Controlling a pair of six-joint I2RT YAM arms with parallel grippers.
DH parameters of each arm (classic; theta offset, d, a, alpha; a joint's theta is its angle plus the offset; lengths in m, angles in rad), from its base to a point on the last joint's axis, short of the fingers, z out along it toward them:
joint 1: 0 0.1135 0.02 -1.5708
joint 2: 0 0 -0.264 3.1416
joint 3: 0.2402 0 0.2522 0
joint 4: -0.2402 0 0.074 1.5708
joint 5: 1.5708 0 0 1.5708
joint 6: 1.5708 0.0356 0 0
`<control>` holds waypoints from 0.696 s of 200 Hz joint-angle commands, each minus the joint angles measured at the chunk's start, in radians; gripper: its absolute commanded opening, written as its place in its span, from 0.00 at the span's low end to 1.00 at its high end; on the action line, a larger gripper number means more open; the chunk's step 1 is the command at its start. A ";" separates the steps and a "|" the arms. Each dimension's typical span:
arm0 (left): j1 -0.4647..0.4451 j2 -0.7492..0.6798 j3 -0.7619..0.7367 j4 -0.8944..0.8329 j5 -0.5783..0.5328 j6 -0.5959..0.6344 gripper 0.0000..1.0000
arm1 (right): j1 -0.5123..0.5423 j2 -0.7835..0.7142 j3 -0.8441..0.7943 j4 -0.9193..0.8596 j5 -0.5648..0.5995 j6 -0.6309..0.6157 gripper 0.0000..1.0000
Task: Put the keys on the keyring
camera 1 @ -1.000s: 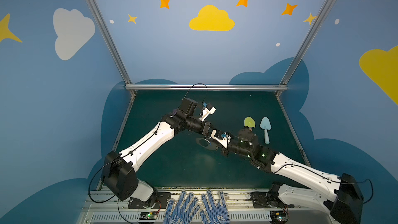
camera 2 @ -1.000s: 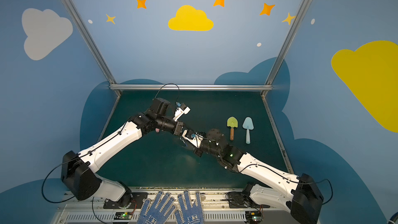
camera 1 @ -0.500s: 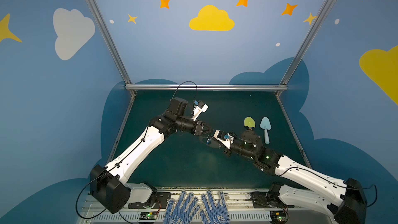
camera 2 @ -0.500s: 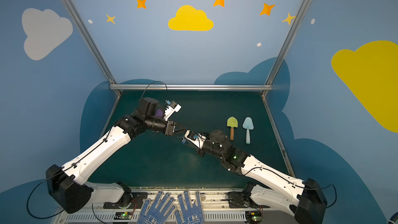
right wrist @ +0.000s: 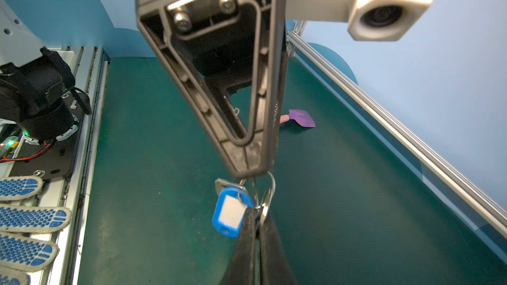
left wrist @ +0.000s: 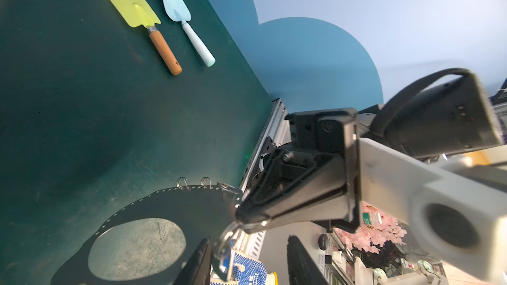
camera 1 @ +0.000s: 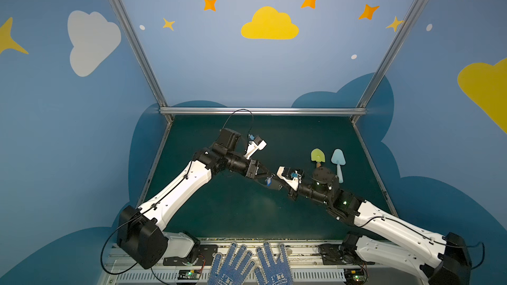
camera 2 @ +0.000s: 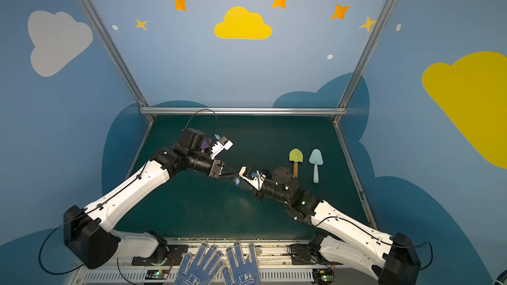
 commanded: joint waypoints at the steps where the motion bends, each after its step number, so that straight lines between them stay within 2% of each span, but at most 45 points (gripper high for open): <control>1: 0.000 0.011 -0.003 0.007 0.051 0.017 0.36 | -0.011 -0.020 -0.006 0.058 -0.020 0.033 0.00; 9: 0.000 0.016 0.000 0.002 0.056 0.020 0.30 | -0.013 -0.018 -0.004 0.059 -0.025 0.034 0.00; 28: 0.000 0.025 0.003 0.007 0.063 0.020 0.28 | -0.014 -0.016 -0.004 0.063 -0.027 0.035 0.00; 86: -0.005 0.050 0.037 -0.038 -0.037 0.044 0.33 | -0.020 -0.018 0.000 0.068 -0.048 0.040 0.00; 139: 0.002 -0.032 -0.001 0.044 -0.147 0.011 0.42 | -0.023 -0.024 -0.004 0.071 -0.072 0.047 0.00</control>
